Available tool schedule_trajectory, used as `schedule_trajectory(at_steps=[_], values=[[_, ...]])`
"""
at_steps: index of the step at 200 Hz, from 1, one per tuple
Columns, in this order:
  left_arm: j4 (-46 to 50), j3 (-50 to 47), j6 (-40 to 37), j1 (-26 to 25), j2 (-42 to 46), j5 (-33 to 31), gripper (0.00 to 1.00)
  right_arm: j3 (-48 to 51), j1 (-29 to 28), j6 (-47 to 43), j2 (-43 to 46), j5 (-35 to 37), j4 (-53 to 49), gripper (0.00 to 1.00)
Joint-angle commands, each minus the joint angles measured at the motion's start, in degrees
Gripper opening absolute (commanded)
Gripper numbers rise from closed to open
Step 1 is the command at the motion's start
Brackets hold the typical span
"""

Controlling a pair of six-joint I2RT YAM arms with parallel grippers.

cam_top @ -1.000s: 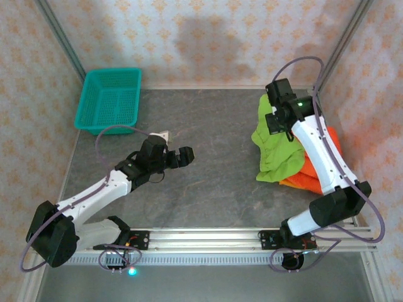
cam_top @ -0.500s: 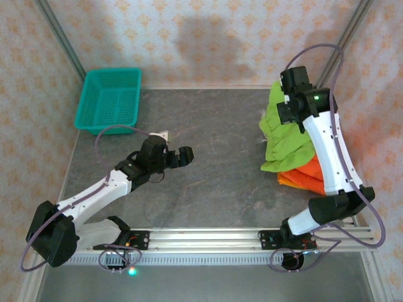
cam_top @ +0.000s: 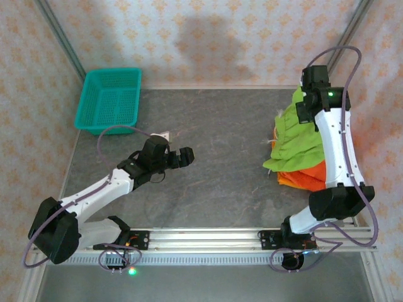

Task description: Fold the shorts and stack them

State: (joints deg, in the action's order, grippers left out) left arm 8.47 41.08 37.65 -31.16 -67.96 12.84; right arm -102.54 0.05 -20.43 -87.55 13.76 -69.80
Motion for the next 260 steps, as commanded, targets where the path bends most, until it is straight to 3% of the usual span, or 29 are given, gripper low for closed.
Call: schedule_trajectory(at_steps=[1, 68, 111, 115, 129, 148, 176, 201, 212, 224, 260], values=[[1.8, 1.8, 0.1, -0.3, -0.5, -1.3, 1.0, 2.7, 2.5, -1.8, -0.7, 3.8, 5.1, 0.0], [2.0, 2.5, -0.5, -0.3, -2.1, -1.3, 1.0, 10.0, 4.6, -7.5, -2.1, 11.8, 14.4, 0.05], [1.3, 2.5, -0.2, -0.4, -2.4, -1.4, 1.0, 16.3, 5.8, -10.1, -3.4, 20.7, 24.3, 0.08], [1.3, 2.4, -0.1, -0.4, -2.3, -1.4, 1.0, 16.4, 6.1, -9.8, -3.6, 21.0, 24.8, 0.14], [1.3, 2.3, -0.1, -0.3, -2.1, -1.4, 1.0, 16.3, 7.3, -8.3, -4.8, 21.9, 25.2, 0.49], [1.7, 2.3, -0.3, -0.3, -1.7, -1.4, 1.0, 14.7, 8.6, -4.7, -5.7, 23.1, 24.6, 0.59], [2.0, 1.9, -0.5, -0.3, -0.8, -1.9, 1.0, 11.7, 9.5, 6.9, -1.0, 8.5, 21.6, 0.96], [1.4, 1.3, 0.0, -0.3, -0.8, -2.2, 1.0, 14.9, 9.4, 16.6, 6.2, -13.8, 22.4, 1.0], [1.0, 1.2, 0.3, -0.3, -1.1, -2.0, 1.0, 16.7, 8.0, 20.1, 8.1, -20.0, 22.4, 0.99], [0.8, 1.1, 0.5, -0.3, -1.3, -1.9, 1.0, 18.8, 3.7, 20.4, 9.4, -19.8, 21.3, 0.98], [0.5, 0.6, 1.0, -0.4, -1.8, -1.9, 1.0, 25.3, -8.4, 22.1, 9.2, -9.6, 16.3, 0.98]])
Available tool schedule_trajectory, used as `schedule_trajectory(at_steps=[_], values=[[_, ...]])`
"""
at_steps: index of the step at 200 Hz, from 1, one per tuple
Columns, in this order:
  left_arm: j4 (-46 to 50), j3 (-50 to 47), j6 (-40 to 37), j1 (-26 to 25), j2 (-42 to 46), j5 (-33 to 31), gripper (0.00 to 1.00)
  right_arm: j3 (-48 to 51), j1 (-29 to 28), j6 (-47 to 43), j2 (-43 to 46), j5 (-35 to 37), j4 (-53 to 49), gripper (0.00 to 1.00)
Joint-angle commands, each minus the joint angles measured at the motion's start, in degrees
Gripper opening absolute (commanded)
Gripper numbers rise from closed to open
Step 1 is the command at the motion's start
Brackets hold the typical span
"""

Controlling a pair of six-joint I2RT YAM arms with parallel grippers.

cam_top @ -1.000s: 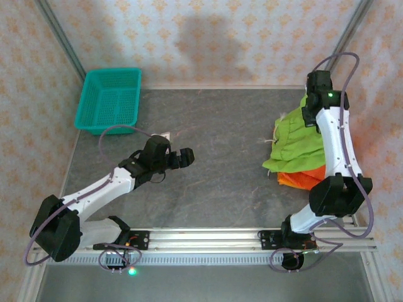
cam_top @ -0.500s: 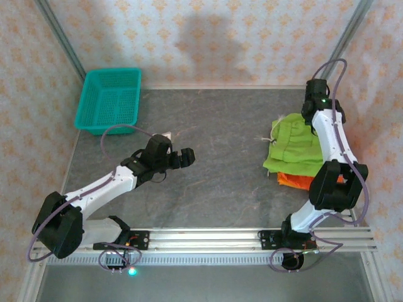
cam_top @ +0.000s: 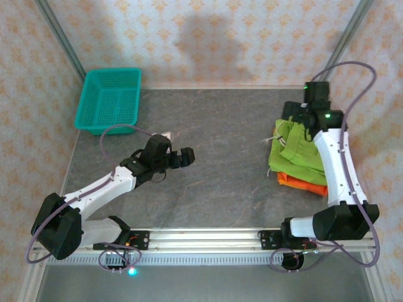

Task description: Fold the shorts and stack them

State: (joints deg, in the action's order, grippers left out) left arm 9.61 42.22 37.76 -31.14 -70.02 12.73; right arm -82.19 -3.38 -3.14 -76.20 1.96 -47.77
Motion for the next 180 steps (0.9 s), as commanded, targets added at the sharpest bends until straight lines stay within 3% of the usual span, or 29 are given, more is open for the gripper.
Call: schedule_trajectory(at_steps=[1, 51, 71, 112, 180], values=[[-0.7, -0.6, 0.9, -0.4, 0.2, -1.8, 1.0, 5.2, -5.2, 4.9, -2.2, 2.4, -5.7, 0.98], [-0.9, -1.1, 1.3, -0.4, 0.0, -2.2, 1.0, 14.9, -19.9, 6.9, -7.2, 15.1, -6.7, 0.98], [-1.0, -1.0, 1.5, -0.4, -0.4, -2.2, 1.0, 15.9, -24.2, 6.9, -11.8, 25.7, -8.0, 0.97], [-0.8, -1.5, 1.6, -0.4, -0.2, -2.5, 1.0, 15.2, -28.4, 7.7, -21.7, 37.4, -13.2, 0.87], [-1.6, -2.4, 2.0, -0.4, -0.5, -2.5, 1.0, 15.4, -30.7, 11.2, -29.4, 43.0, -18.5, 0.76]])
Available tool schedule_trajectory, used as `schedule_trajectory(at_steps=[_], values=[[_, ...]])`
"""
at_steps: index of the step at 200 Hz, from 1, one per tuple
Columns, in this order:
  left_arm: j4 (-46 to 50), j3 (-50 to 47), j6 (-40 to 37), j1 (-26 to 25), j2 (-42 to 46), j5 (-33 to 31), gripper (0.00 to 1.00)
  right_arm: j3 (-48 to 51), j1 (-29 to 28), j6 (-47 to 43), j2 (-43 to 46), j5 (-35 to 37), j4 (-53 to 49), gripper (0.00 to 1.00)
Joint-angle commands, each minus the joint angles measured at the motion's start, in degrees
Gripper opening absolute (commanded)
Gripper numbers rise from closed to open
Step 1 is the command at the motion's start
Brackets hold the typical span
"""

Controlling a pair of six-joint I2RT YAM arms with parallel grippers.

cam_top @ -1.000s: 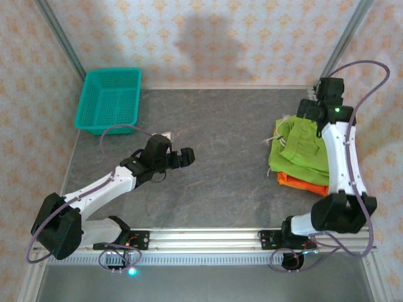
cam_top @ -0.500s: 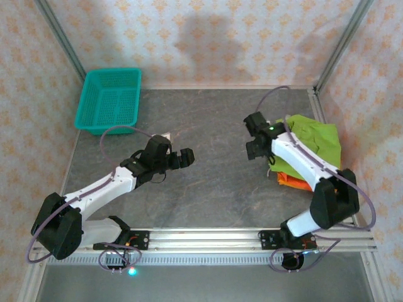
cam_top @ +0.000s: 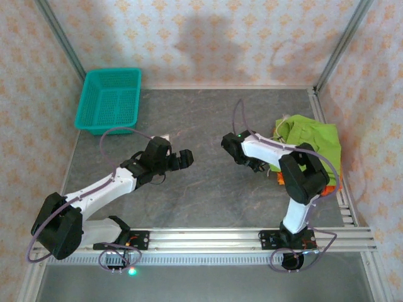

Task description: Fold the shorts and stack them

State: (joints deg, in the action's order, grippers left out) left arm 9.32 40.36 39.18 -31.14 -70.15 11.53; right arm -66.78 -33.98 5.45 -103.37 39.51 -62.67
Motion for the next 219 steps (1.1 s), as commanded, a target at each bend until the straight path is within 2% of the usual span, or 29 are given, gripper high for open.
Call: schedule_trajectory(at_steps=[1, 44, 67, 99, 118, 150, 189, 203, 219], values=[[-1.3, -0.5, 0.5, -0.3, -0.3, -1.3, 1.0, -0.1, -0.1, 2.6, -2.3, 5.6, -3.7, 0.76], [-1.4, -0.9, 0.4, -0.4, -0.2, -1.6, 1.0, -0.4, -0.2, 3.8, -5.3, 8.4, -4.6, 0.64], [-1.7, -1.0, 0.4, -0.4, -0.4, -1.7, 1.0, -0.4, -0.1, 4.2, -6.0, 8.8, -4.4, 0.49], [-2.0, -0.6, 0.5, -0.4, -1.0, -1.4, 1.0, -0.5, -0.2, 4.4, -4.4, 8.4, -4.7, 0.19], [-2.0, -0.4, 0.5, -0.4, -1.3, -1.2, 1.0, -1.1, -0.2, 3.9, -1.3, 7.1, -4.9, 0.08], [-2.0, 0.0, 0.4, -0.3, -1.6, -1.1, 1.0, -1.5, -0.2, 1.9, 5.2, 5.4, -5.5, 0.02], [-2.1, 0.3, 0.5, -0.4, -2.0, -1.0, 1.0, -1.7, 0.2, -0.2, 10.6, 0.6, -6.2, 0.01], [-2.0, 0.4, 0.5, -0.4, -2.2, -0.9, 1.0, -1.6, 0.3, -1.0, 11.2, -1.3, -5.9, 0.01], [-2.0, 0.4, 0.6, -0.3, -2.2, -0.9, 1.0, -1.4, 0.2, -2.7, 10.7, -3.9, -5.7, 0.07]])
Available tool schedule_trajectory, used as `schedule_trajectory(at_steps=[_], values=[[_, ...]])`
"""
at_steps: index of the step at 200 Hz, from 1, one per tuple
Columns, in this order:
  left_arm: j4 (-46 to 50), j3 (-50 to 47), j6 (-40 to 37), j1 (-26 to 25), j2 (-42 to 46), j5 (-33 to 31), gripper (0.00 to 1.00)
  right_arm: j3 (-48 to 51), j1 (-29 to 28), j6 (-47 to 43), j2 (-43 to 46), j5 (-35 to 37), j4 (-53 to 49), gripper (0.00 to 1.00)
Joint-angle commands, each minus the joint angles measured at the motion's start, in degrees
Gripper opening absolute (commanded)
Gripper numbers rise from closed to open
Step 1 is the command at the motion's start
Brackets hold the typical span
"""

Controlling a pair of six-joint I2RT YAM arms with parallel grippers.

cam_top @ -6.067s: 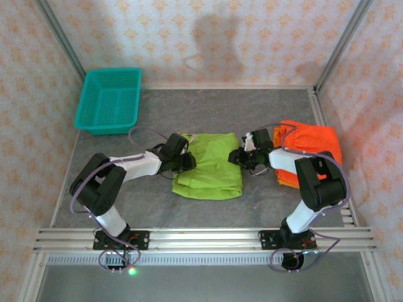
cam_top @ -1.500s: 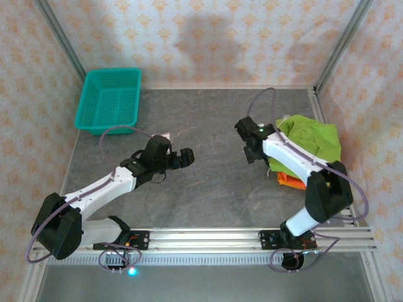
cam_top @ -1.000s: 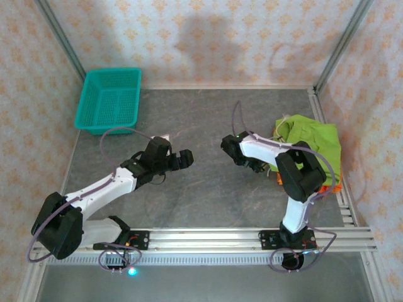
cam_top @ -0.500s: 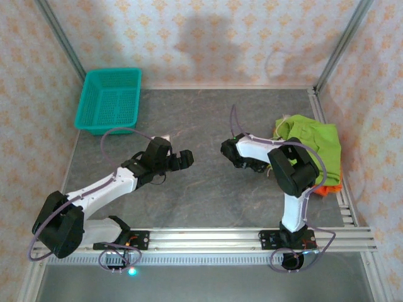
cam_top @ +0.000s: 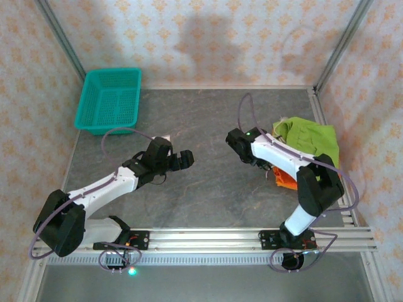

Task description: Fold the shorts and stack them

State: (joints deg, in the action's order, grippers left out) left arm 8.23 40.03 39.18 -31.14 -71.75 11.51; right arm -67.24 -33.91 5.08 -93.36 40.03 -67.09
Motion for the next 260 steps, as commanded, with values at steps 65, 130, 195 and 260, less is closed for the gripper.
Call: schedule_trajectory(at_steps=[65, 130, 195, 260], values=[[0.0, 0.9, 0.3, -0.4, -0.1, -1.4, 1.0, 1.9, 0.1, -11.3, -7.6, -17.2, -3.9, 0.28], [2.2, 0.5, -0.4, -0.3, 4.3, -5.1, 1.0, -3.0, 0.9, -13.8, 9.9, -39.6, 9.0, 0.75], [12.5, 1.0, -7.4, -0.3, 19.8, -24.6, 1.0, 12.3, 9.3, -6.0, 35.5, -50.5, 41.0, 1.0], [11.6, -2.7, -14.3, 0.0, 26.8, -42.8, 1.0, 21.2, 35.6, 6.6, 36.3, -49.4, 52.6, 1.0]])
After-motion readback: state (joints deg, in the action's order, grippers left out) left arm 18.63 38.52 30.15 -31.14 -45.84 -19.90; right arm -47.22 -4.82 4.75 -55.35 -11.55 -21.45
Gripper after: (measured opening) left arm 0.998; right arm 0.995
